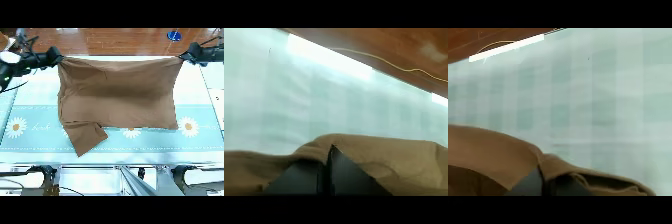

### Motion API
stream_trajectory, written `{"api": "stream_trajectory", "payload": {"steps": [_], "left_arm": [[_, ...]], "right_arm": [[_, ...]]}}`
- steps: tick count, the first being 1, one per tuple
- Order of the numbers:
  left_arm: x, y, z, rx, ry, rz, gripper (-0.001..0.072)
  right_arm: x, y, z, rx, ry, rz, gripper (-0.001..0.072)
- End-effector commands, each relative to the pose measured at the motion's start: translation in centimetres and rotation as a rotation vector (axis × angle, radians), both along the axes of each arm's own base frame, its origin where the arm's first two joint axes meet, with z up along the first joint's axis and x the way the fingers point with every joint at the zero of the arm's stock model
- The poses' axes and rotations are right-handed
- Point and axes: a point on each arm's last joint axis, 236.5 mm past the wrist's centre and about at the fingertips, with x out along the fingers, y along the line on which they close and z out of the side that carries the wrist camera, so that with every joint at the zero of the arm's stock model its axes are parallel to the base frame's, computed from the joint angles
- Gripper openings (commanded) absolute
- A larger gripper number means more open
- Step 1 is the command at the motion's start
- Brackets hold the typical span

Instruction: Fold the shirts.

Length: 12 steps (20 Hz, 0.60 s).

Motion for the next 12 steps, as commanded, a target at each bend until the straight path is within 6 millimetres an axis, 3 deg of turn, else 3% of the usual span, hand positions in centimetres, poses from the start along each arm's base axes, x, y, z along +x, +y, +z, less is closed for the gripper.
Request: {"api": "stream_trajectory", "payload": {"steps": [1,4,6,10,12], "left_arm": [[2.7,-1.3,-4.9,-0.048,0.089,0.019,0.0017],[2.6,-0.9,-5.7,-0.049,0.106,0.023,0.0017],[1.6,-1.0,-5.8,-0.062,0.143,-0.010,0.0017],[-2.7,0.5,-4.7,-0.042,0.216,-0.217,0.0017],[-5.8,1.0,-5.8,-0.051,0.322,-0.295,0.0017]], "right_arm": [[3.9,-0.4,-5.4,0.082,0.074,-0.016,0.0021],[4.2,-0.4,-8.0,0.095,0.117,-0.017,0.0021],[3.7,-0.2,-8.3,0.098,0.137,0.003,0.0021],[0.5,0.2,-7.7,0.126,0.206,0.113,0.0022],[-1.6,-1.0,-8.9,0.086,0.279,0.146,0.0022]]}}
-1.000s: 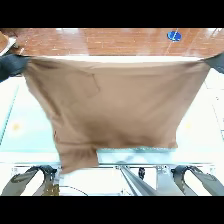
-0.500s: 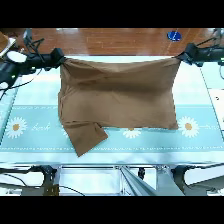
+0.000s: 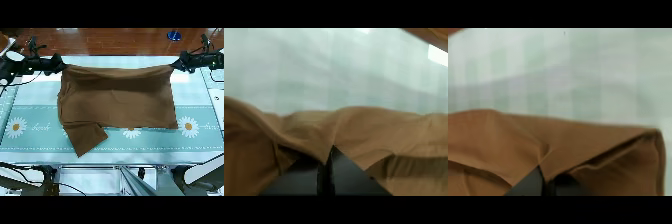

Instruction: Fold the shirts.

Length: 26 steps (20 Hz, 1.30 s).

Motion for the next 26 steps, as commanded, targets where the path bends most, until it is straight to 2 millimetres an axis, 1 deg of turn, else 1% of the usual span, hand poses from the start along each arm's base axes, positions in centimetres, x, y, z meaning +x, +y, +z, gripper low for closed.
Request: {"api": "stream_trajectory", "payload": {"steps": [1,2,3,4,5,6,7,9,10,11,12,13,14,15,17,18,19,20,21,22,23,24,25,26], "left_arm": [[-5.8,0.7,-1.9,0.024,0.169,-0.194,0.0017],[-7.2,0.8,-3.0,0.050,0.221,-0.223,0.0017],[-8.3,0.5,-4.0,0.059,0.260,-0.244,0.0017],[-9.3,-0.1,-5.1,0.061,0.293,-0.261,0.0017],[-10.2,-0.5,-6.1,0.068,0.321,-0.277,0.0017],[-11.0,-0.5,-7.2,0.097,0.348,-0.295,0.0017],[-11.7,-0.1,-8.1,0.136,0.373,-0.311,0.0017],[-12.2,0.8,-8.7,0.163,0.406,-0.294,0.0023],[-12.2,0.9,-8.7,0.161,0.408,-0.289,0.0155],[-12.5,0.9,-8.5,0.155,0.420,-0.295,0.0461],[-12.9,1.1,-8.3,0.163,0.432,-0.313,0.0509],[-13.2,1.7,-7.9,0.174,0.454,-0.305,0.0509],[-13.5,2.6,-7.3,0.192,0.465,-0.285,0.0509],[-13.7,3.8,-6.6,0.217,0.465,-0.260,0.0509],[-14.9,5.9,-4.6,0.237,0.457,-0.227,0.0509],[-16.0,6.6,-3.9,0.234,0.452,-0.206,0.0509],[-17.7,7.1,-3.6,0.232,0.449,-0.187,0.0509],[-19.6,7.5,-4.0,0.228,0.456,-0.165,0.0509],[-22.2,8.3,-5.2,0.229,0.492,-0.116,0.0509],[-24.9,9.1,-6.8,0.227,0.552,-0.048,0.0509],[-27.6,8.9,-8.1,0.173,0.600,-0.004,0.0509],[-29.3,7.8,-8.9,0.095,0.619,0.028,0.0509],[-30.2,6.4,-9.3,0.007,0.602,0.044,0.0509],[-30.7,5.1,-9.5,-0.057,0.582,0.052,0.0510]], "right_arm": [[-3.6,-1.5,-1.8,-0.057,0.118,0.088,0.0022],[-4.4,-2.6,-2.8,-0.112,0.162,0.087,0.0022],[-5.1,-3.3,-3.7,-0.155,0.198,0.093,0.0021],[-5.8,-3.5,-4.6,-0.184,0.225,0.105,0.0022],[-6.1,-3.3,-5.3,-0.189,0.241,0.110,0.0022],[-6.4,-3.0,-5.9,-0.184,0.253,0.113,0.0021],[-6.7,-2.9,-6.6,-0.182,0.270,0.116,0.0022],[-7.2,-2.3,-7.7,-0.166,0.304,0.133,0.0025],[-7.3,-1.8,-7.8,-0.150,0.312,0.133,0.0126],[-7.5,-1.5,-7.7,-0.137,0.322,0.138,0.0368],[-7.7,-0.9,-7.3,-0.123,0.326,0.155,0.0410],[-8.0,-1.0,-6.7,-0.118,0.333,0.148,0.0410],[-8.0,-1.1,-5.4,-0.097,0.322,0.129,0.0409],[-7.8,-1.2,-3.2,-0.070,0.273,0.119,0.0408],[-7.9,-3.0,0.9,-0.101,0.186,0.077,0.0408],[-8.4,-4.1,3.0,-0.118,0.142,0.048,0.0408],[-9.3,-5.1,4.4,-0.134,0.109,0.009,0.0408],[-10.6,-5.7,5.0,-0.146,0.089,-0.017,0.0408],[-12.3,-5.9,4.9,-0.157,0.079,-0.033,0.0408],[-14.1,-5.6,4.1,-0.155,0.087,-0.052,0.0408],[-16.1,-4.6,3.0,-0.144,0.094,-0.067,0.0408],[-17.8,-3.4,2.0,-0.125,0.095,-0.079,0.0408],[-18.8,-2.2,1.2,-0.088,0.074,-0.131,0.0408],[-19.3,-0.9,0.8,-0.029,0.047,-0.183,0.0409]]}}
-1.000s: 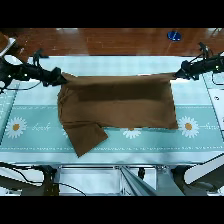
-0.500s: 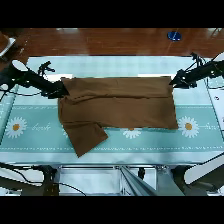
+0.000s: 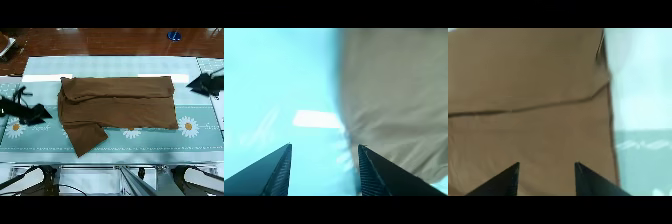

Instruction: Fold the shirts.

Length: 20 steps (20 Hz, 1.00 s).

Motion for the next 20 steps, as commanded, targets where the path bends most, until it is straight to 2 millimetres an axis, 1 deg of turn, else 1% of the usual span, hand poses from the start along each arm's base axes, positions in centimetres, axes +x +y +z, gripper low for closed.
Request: {"api": "stream_trajectory", "payload": {"steps": [1,3,5,7,8,9,10,11,12,13,14,15,16,17,19,20], "left_arm": [[-3.7,-3.5,-1.7,-0.166,-0.021,0.138,0.0509],[-3.7,-5.5,-1.8,-0.243,-0.055,0.151,0.0509],[-3.5,-7.4,-2.0,-0.298,-0.076,0.162,0.0509],[-4.1,-8.4,-3.3,-0.272,-0.066,0.136,0.0509],[-3.9,-8.6,-3.9,-0.243,-0.076,0.131,0.0509],[-3.7,-8.9,-4.3,-0.220,-0.090,0.115,0.0509],[-3.4,-9.5,-4.4,-0.211,-0.103,0.094,0.0509],[-3.3,-10.1,-4.5,-0.206,-0.110,0.077,0.0508],[-3.2,-10.4,-4.7,-0.192,-0.112,0.073,0.0507],[-3.0,-10.5,-4.9,-0.177,-0.114,0.082,0.0499],[-2.7,-10.5,-5.0,-0.166,-0.114,0.097,0.0375],[-2.6,-10.6,-5.0,-0.163,-0.117,0.097,0.0116],[-2.4,-10.7,-4.8,-0.170,-0.123,0.099,0.0030],[-2.4,-10.7,-4.8,-0.170,-0.127,0.096,0.0022],[-2.4,-10.7,-4.8,-0.171,-0.127,0.095,0.0018],[-2.4,-10.7,-4.8,-0.172,-0.126,0.094,0.0018]], "right_arm": [[-3.0,3.1,-1.7,0.108,-0.098,-0.155,0.0409],[-4.2,4.5,-2.5,0.155,-0.104,-0.176,0.0409],[-4.9,4.8,-3.4,0.158,-0.077,-0.167,0.0409],[-4.9,4.7,-3.3,0.157,-0.078,-0.174,0.0409],[-4.8,4.6,-3.4,0.154,-0.080,-0.176,0.0409],[-4.7,4.1,-3.4,0.150,-0.084,-0.194,0.0409],[-4.7,3.0,-3.2,0.147,-0.089,-0.222,0.0409],[-4.7,1.5,-3.1,0.139,-0.095,-0.263,0.0409],[-5.2,-0.4,-3.5,0.114,-0.085,-0.303,0.0409],[-6.6,-2.2,-4.7,0.061,-0.031,-0.332,0.0409],[-9.3,-4.0,-6.6,-0.011,0.080,-0.348,0.0409],[-12.2,-5.0,-8.3,-0.063,0.201,-0.358,0.0409],[-14.8,-5.3,-9.6,-0.102,0.301,-0.345,0.0409],[-15.7,-4.9,-10.3,-0.089,0.347,-0.367,0.0409],[-16.0,-2.7,-10.9,-0.015,0.359,-0.347,0.0408],[-16.2,-1.9,-11.2,-0.013,0.369,-0.321,0.0409]]}}
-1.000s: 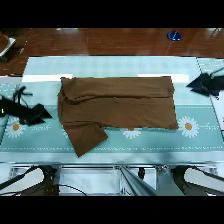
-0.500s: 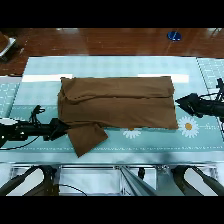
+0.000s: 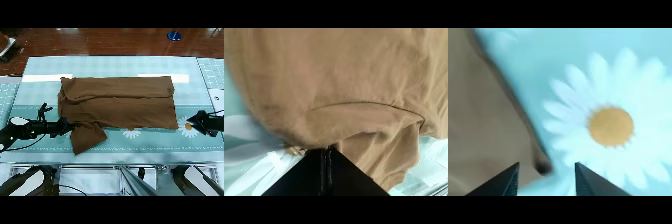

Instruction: Fold the shirts.

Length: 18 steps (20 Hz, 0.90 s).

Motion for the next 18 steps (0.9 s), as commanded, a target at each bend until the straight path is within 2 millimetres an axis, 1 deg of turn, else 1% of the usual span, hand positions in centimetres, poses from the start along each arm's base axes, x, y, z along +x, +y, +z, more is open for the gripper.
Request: {"api": "stream_trajectory", "payload": {"steps": [1,3,5,7,8,12,13,14,15,16,18], "left_arm": [[0.2,0.0,-0.1,0.007,-0.007,0.006,0.0018],[0.2,-0.1,-0.1,0.006,-0.006,0.006,0.0018],[0.2,0.0,-0.1,0.007,-0.007,0.006,0.0018],[0.2,-0.1,-0.1,0.007,-0.007,0.006,0.0018],[0.2,-0.1,-0.1,0.006,-0.006,0.006,0.0018],[0.2,-0.1,-0.1,0.005,-0.006,0.003,0.0018],[0.1,-0.2,0.0,0.006,-0.015,-0.014,0.0018],[0.1,-0.2,0.0,0.006,-0.016,-0.017,0.0018],[0.2,-0.2,0.1,0.006,-0.020,-0.017,0.0018],[0.7,-0.1,0.6,0.006,-0.037,-0.022,0.0018],[2.5,0.2,3.1,-0.008,-0.108,-0.053,0.0018]], "right_arm": [[-2.8,1.4,-1.8,0.014,0.112,0.037,0.0409],[-2.2,2.2,-1.8,0.004,0.100,0.076,0.0409],[-1.6,2.0,-2.5,-0.023,0.093,0.089,0.0408],[-1.4,3.1,-3.6,0.036,0.122,0.096,0.0409],[-1.0,3.9,-4.0,0.073,0.118,0.102,0.0409],[2.4,6.7,-4.4,0.196,0.046,0.082,0.0408],[3.1,7.2,-4.2,0.205,0.034,0.097,0.0380],[4.0,7.7,-3.8,0.201,0.010,0.136,0.0235],[4.8,8.1,-3.1,0.184,-0.022,0.194,0.0029],[5.5,8.4,-2.1,0.178,-0.043,0.240,0.0022],[6.7,8.5,0.6,0.180,-0.082,0.325,0.0022]]}}
